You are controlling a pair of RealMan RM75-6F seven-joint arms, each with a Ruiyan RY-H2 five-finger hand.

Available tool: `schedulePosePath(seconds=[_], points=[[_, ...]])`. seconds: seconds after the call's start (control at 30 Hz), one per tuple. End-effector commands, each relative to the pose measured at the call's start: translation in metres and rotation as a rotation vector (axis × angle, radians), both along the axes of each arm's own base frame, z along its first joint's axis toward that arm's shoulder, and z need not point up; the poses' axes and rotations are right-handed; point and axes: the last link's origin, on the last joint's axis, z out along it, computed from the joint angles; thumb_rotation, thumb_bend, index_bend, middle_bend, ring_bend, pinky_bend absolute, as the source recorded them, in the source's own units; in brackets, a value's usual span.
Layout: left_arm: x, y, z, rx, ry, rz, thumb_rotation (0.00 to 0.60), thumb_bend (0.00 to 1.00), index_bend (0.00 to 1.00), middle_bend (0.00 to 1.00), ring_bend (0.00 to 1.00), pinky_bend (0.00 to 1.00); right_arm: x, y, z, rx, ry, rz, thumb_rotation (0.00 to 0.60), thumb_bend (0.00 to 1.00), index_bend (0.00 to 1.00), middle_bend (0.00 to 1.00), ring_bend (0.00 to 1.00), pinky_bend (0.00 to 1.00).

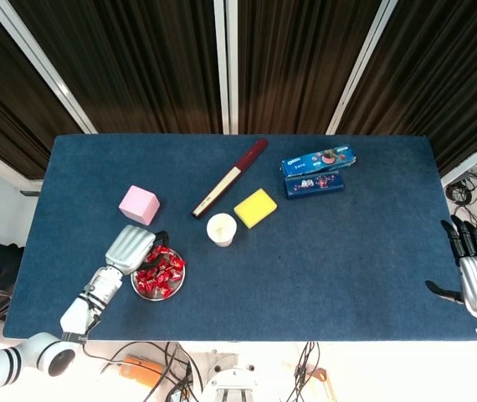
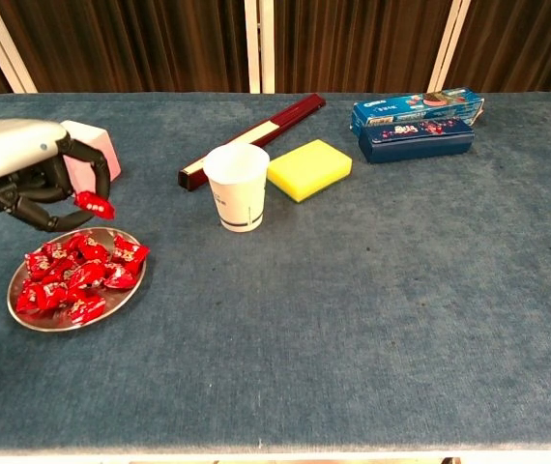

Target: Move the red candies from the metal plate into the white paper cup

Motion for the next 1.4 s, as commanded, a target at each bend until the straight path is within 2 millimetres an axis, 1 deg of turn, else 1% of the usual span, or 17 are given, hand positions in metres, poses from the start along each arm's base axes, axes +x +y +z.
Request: schedulePosePath(seconds=[0.03, 0.1, 0.17, 0.3, 0.37, 0.47, 0.57, 0.63, 0.7, 0.77, 0.83, 0.9, 1.03, 1.13, 1.23, 1.3, 1.4], points=[[0.028, 0.012, 0.012, 0.024, -0.090, -0.051, 0.600, 0.45, 0.57, 1.00, 0.94, 0.88, 0.000, 0.001, 0.000, -0.001, -0.001, 0.000, 0.600, 0.02, 0.00, 0.00, 0.00, 0.00], [0.045, 0.020, 0.011, 0.017, -0.128, -0.079, 0.600, 0.45, 0.57, 1.00, 0.95, 0.89, -0.001, 0.003, 0.000, -0.003, -0.001, -0.003, 0.600, 0.02, 0.00, 0.00, 0.00, 0.00], [0.061, 0.030, 0.006, 0.004, -0.157, -0.095, 0.600, 0.45, 0.57, 1.00, 0.95, 0.89, -0.001, 0.004, 0.002, -0.006, -0.004, -0.008, 0.600, 0.02, 0.00, 0.00, 0.00, 0.00], [0.084, 0.048, -0.007, -0.029, -0.195, -0.090, 0.600, 0.45, 0.57, 1.00, 0.95, 0.89, -0.003, 0.006, 0.004, -0.013, -0.004, -0.013, 0.600, 0.02, 0.00, 0.00, 0.00, 0.00], [0.092, 0.055, -0.014, -0.049, -0.194, -0.084, 0.600, 0.45, 0.57, 1.00, 0.95, 0.89, -0.004, 0.007, 0.005, -0.017, -0.004, -0.016, 0.600, 0.02, 0.00, 0.00, 0.00, 0.00], [0.098, 0.061, -0.025, -0.071, -0.170, -0.080, 0.600, 0.45, 0.57, 1.00, 0.95, 0.89, -0.005, 0.007, 0.006, -0.020, -0.007, -0.021, 0.600, 0.02, 0.00, 0.00, 0.00, 0.00], [0.100, 0.065, -0.033, -0.082, -0.136, -0.076, 0.600, 0.44, 0.57, 1.00, 0.95, 0.89, -0.007, 0.007, 0.006, -0.019, -0.010, -0.027, 0.600, 0.02, 0.00, 0.00, 0.00, 0.00], [0.100, 0.065, -0.037, -0.086, -0.121, -0.071, 0.600, 0.43, 0.55, 1.00, 0.95, 0.89, -0.008, 0.007, 0.006, -0.017, -0.010, -0.029, 0.600, 0.02, 0.00, 0.00, 0.00, 0.00], [0.097, 0.066, -0.039, -0.084, -0.092, -0.065, 0.600, 0.40, 0.50, 1.00, 0.95, 0.89, -0.009, 0.007, 0.005, -0.015, -0.011, -0.032, 0.600, 0.02, 0.00, 0.00, 0.00, 0.00], [0.094, 0.065, -0.039, -0.075, -0.066, -0.059, 0.600, 0.35, 0.42, 1.00, 0.95, 0.89, -0.009, 0.007, 0.006, -0.015, -0.012, -0.032, 0.600, 0.02, 0.00, 0.00, 0.00, 0.00], [0.092, 0.062, -0.036, -0.066, -0.067, -0.049, 0.600, 0.28, 0.34, 1.00, 0.95, 0.89, -0.008, 0.007, 0.006, -0.016, -0.012, -0.031, 0.600, 0.02, 0.00, 0.00, 0.00, 0.00], [0.089, 0.057, -0.030, -0.049, -0.083, -0.042, 0.600, 0.22, 0.30, 1.00, 0.95, 0.89, -0.008, 0.007, 0.006, -0.016, -0.010, -0.029, 0.600, 0.02, 0.00, 0.00, 0.00, 0.00], [0.080, 0.046, -0.011, -0.001, -0.120, -0.045, 0.600, 0.19, 0.29, 1.00, 0.95, 0.89, -0.006, 0.006, 0.005, -0.014, -0.011, -0.021, 0.600, 0.02, 0.00, 0.00, 0.00, 0.00], [0.065, 0.033, 0.011, 0.053, -0.143, -0.047, 0.600, 0.20, 0.29, 1.00, 0.95, 0.89, -0.004, 0.005, 0.005, -0.015, -0.012, -0.010, 0.600, 0.02, 0.00, 0.00, 0.00, 0.00], [0.048, 0.020, 0.026, 0.086, -0.151, -0.038, 0.600, 0.21, 0.30, 1.00, 0.94, 0.89, -0.003, 0.004, 0.005, -0.014, -0.010, -0.007, 0.600, 0.02, 0.00, 0.00, 0.00, 0.00], [0.033, 0.008, 0.031, 0.095, -0.149, -0.022, 0.600, 0.23, 0.31, 1.00, 0.94, 0.89, -0.002, 0.003, 0.004, -0.009, -0.010, -0.003, 0.600, 0.02, 0.00, 0.00, 0.00, 0.00], [0.015, -0.006, 0.026, 0.071, -0.120, 0.008, 0.600, 0.24, 0.32, 1.00, 0.94, 0.89, 0.000, 0.002, 0.002, -0.003, -0.009, 0.003, 0.600, 0.02, 0.00, 0.00, 0.00, 0.00]])
